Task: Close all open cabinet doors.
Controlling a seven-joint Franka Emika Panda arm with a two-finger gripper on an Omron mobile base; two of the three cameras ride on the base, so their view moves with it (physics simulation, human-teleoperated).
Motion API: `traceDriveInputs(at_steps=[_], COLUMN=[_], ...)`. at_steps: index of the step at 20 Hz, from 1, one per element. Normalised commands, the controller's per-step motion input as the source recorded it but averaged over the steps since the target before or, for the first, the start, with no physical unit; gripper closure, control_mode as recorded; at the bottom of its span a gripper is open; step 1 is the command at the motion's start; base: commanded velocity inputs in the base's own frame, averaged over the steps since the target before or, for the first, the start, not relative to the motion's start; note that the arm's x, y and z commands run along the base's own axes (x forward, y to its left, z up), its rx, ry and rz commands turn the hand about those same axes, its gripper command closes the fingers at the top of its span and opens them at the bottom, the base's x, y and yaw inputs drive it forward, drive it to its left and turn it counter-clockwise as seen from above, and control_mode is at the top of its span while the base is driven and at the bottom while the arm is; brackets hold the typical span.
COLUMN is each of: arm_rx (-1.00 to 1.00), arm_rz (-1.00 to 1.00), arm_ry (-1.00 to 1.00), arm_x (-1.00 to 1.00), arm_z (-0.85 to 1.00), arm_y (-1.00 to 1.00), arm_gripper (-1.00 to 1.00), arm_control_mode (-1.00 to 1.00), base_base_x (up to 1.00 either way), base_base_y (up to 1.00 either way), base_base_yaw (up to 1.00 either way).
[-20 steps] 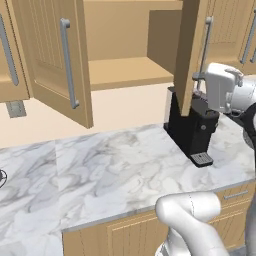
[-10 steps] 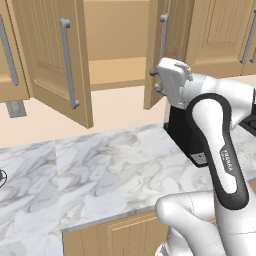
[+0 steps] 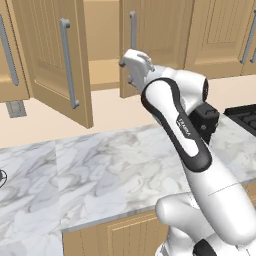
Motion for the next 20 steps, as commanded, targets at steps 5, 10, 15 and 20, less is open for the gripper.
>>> traceDriveInputs(at_steps=[5, 10, 15, 20], arm_rx=[0.0, 0.0, 0.0, 0.0], arm_rz=[-0.05, -0.08, -0.04, -0.01], arm_ry=[0.07, 0.07, 0.07, 0.08], arm_x=[0.89, 0.67, 0.71, 0.6], arm_z=[0.0, 0.0, -0.03, -0.13], arm_y=[0.16, 0.03, 0.0, -0.02], arm_gripper=[-1.0, -1.0, -1.0, -1.0], arm_control_mode=[-1.0, -1.0, -1.0, -1.0], base_base_x=[0.0, 0.0, 0.0, 0.0], base_base_y=[0.0, 0.0, 0.0, 0.0], base_base_yaw=[0.0, 0.0, 0.0, 0.0])
